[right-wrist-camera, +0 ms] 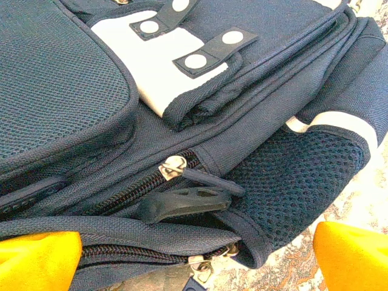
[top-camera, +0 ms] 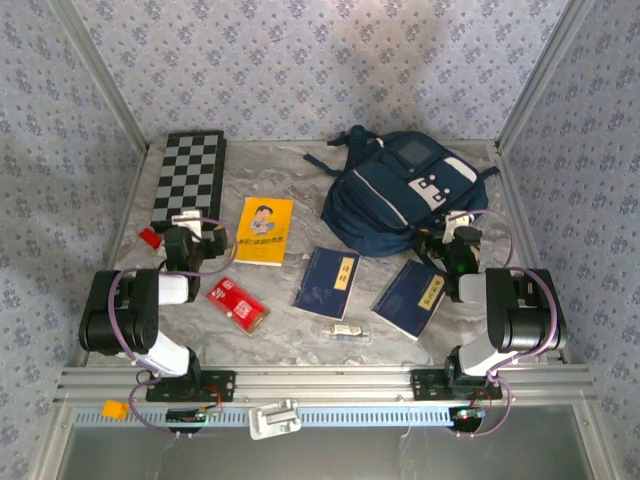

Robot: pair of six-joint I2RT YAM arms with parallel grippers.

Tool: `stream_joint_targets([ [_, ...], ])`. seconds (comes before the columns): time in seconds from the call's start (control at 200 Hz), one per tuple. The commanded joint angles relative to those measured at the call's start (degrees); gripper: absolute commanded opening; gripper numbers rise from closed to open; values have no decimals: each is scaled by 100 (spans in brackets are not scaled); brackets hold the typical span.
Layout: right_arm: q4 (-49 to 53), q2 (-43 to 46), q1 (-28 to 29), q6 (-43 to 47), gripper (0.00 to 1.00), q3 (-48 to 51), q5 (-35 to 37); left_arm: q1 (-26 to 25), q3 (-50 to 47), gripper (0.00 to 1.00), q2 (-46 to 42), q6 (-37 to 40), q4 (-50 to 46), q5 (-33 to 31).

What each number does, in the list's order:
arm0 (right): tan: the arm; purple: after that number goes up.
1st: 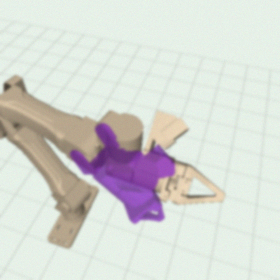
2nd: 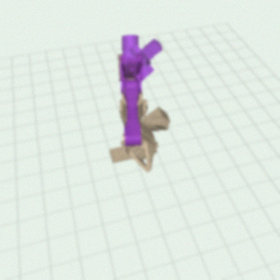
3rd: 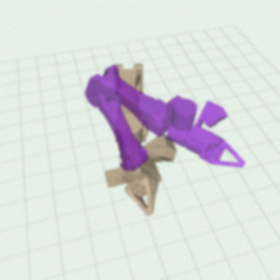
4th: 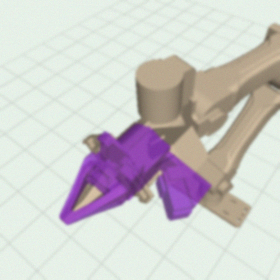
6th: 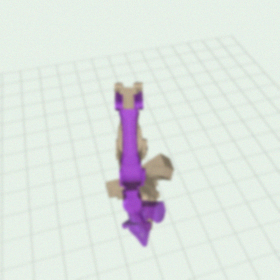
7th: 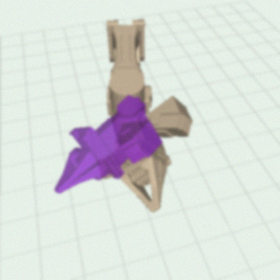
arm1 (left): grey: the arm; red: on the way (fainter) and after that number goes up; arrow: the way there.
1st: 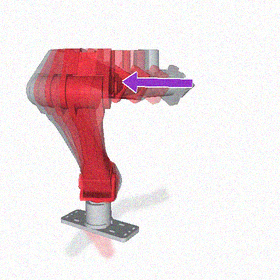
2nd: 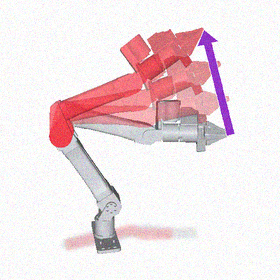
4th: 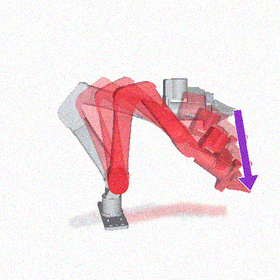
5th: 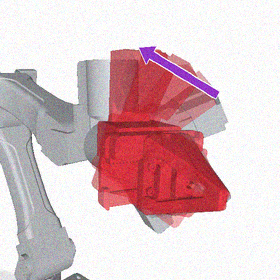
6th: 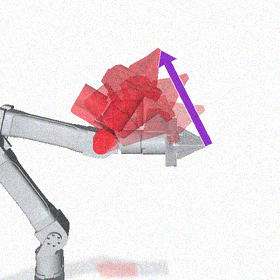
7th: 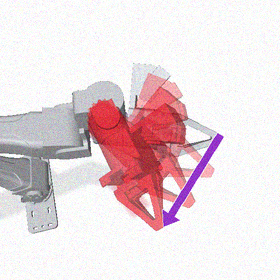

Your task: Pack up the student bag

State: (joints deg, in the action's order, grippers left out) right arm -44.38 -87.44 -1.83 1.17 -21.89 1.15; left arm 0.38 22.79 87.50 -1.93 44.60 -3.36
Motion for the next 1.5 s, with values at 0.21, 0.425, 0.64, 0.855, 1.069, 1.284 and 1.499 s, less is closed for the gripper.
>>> stream_joint_targets([
  [0.21, 715, 982, -10, 100, 100, -92, -315, 29, 420, 100, -1350, 108, -1570, 397],
  [0.425, 1870, 1987, -47, -119, 100, -448, -136, 32, 533, 100, -2462, -337, -2614, 325],
  [0.64, 4425, 2614, -248, -2248, 100, -1380, 367, 50, 758, 100, -3378, -1732, -3380, 262],
  [0.855, 5318, 3017, -402, -2762, 100, -1510, -331, 204, 772, 100, -3802, -3115, -4004, 669],
  [1.069, 6117, 3250, -48, -3118, 100, -1564, -607, 166, 1251, 100, -3810, -3391, -5097, 1466],
  [1.284, 6270, 3231, 641, -3551, 100, -1525, -915, -539, 1458, 100, -3869, -3712, -5431, 1781],
  [1.499, 6243, 2937, 1172, -4205, 100, -1383, -1184, -1704, 1661, 100, -3571, -3945, -5334, 1584],
])
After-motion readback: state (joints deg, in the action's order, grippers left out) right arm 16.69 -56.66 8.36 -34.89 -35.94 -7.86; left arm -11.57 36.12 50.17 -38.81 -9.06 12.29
